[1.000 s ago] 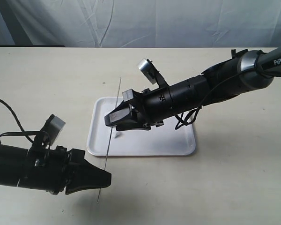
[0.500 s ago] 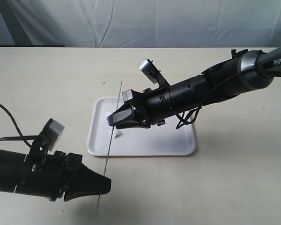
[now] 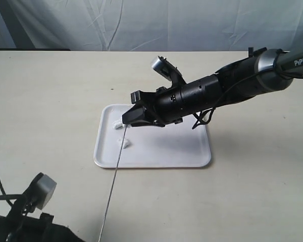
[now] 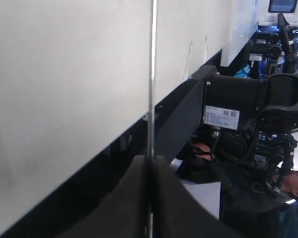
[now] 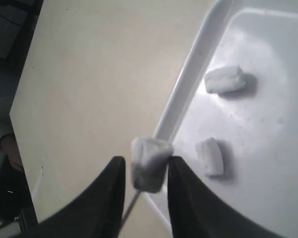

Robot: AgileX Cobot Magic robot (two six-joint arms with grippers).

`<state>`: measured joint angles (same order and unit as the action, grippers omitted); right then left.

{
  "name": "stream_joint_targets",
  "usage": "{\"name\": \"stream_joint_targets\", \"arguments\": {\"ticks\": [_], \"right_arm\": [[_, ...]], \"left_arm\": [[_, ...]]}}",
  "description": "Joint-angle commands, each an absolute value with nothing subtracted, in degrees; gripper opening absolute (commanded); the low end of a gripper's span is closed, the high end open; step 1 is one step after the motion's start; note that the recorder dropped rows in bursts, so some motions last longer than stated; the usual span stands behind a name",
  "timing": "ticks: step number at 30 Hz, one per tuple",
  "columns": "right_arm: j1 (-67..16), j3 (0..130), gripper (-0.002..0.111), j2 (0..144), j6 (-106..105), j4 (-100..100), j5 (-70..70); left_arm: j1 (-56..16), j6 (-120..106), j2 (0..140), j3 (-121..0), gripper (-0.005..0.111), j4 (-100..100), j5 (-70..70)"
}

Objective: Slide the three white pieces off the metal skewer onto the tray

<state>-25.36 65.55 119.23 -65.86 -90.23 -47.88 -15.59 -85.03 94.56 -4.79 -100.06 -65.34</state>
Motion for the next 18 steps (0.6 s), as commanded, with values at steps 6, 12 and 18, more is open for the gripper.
{"name": "stream_joint_targets", "arguments": {"ticks": [6, 12, 18], "right_arm": [[-25.4, 68.4, 0.030, 119.1, -65.5, -86.1, -43.9], [-25.0, 68.4, 0.045, 119.0, -62.8, -82.9, -42.8], [-22.4, 68.4, 0.045, 114.5, -62.8, -81.1, -43.9]], "left_arm": [[-15.6, -88.9, 94.7, -1.1, 0.000, -99.9, -67.8], [-15.6, -85.3, 94.7, -5.7, 0.000, -99.9, -63.9], [-15.6, -78.5, 94.7, -15.7, 0.000, -99.9, -55.0]]}}
